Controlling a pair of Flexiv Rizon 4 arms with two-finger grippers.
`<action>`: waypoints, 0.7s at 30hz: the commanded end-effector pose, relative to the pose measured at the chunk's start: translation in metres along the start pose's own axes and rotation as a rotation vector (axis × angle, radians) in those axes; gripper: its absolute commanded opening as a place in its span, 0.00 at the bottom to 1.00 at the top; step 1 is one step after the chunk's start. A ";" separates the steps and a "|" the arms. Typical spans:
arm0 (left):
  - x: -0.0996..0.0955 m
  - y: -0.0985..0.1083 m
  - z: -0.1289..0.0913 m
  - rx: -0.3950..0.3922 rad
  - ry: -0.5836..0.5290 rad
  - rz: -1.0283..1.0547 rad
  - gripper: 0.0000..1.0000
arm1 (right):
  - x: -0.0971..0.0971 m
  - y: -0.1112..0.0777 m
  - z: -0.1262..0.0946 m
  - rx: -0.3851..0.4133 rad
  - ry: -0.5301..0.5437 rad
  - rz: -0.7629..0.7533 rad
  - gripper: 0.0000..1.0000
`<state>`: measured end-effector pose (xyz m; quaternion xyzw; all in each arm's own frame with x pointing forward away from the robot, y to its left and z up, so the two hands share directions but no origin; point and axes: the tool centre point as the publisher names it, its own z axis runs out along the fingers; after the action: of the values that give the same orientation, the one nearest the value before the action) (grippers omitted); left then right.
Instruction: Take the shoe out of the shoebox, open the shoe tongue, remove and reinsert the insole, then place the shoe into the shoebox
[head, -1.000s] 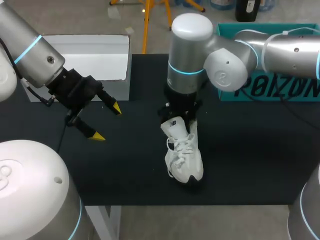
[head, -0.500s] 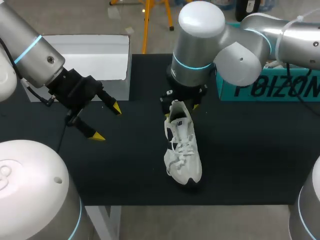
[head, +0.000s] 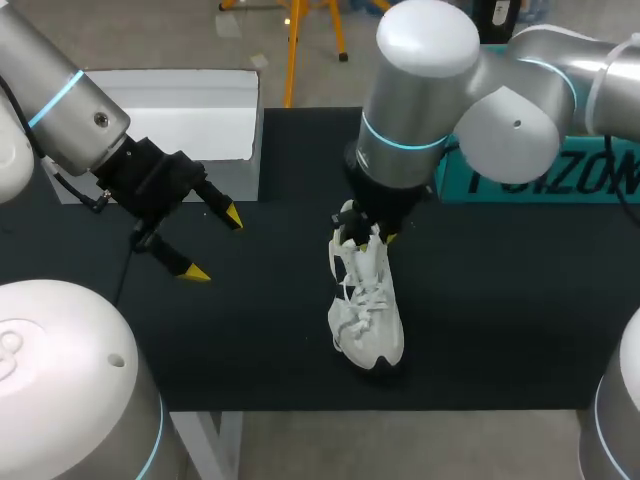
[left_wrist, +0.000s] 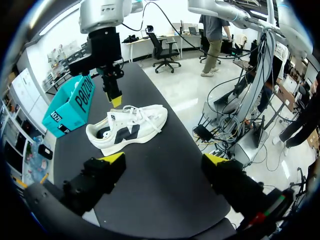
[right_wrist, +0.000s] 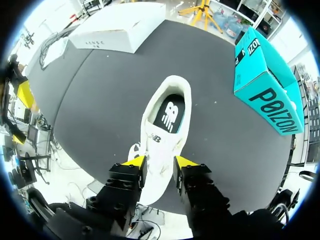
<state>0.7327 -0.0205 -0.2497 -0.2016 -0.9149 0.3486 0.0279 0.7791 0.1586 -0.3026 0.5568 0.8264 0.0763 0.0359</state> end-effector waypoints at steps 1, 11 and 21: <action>-0.001 0.000 0.000 -0.004 0.004 -0.001 1.00 | 0.000 0.003 0.025 0.018 0.028 0.003 0.00; -0.001 0.000 0.000 -0.004 0.004 -0.001 1.00 | 0.009 0.012 0.049 0.040 0.065 -0.012 0.00; -0.001 0.000 0.000 -0.004 0.004 -0.001 1.00 | -0.005 0.017 0.014 -0.067 0.011 -0.271 0.00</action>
<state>0.7327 -0.0206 -0.2497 -0.2016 -0.9149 0.3486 0.0279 0.8050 0.1742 -0.3311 0.4749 0.8741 0.0930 0.0415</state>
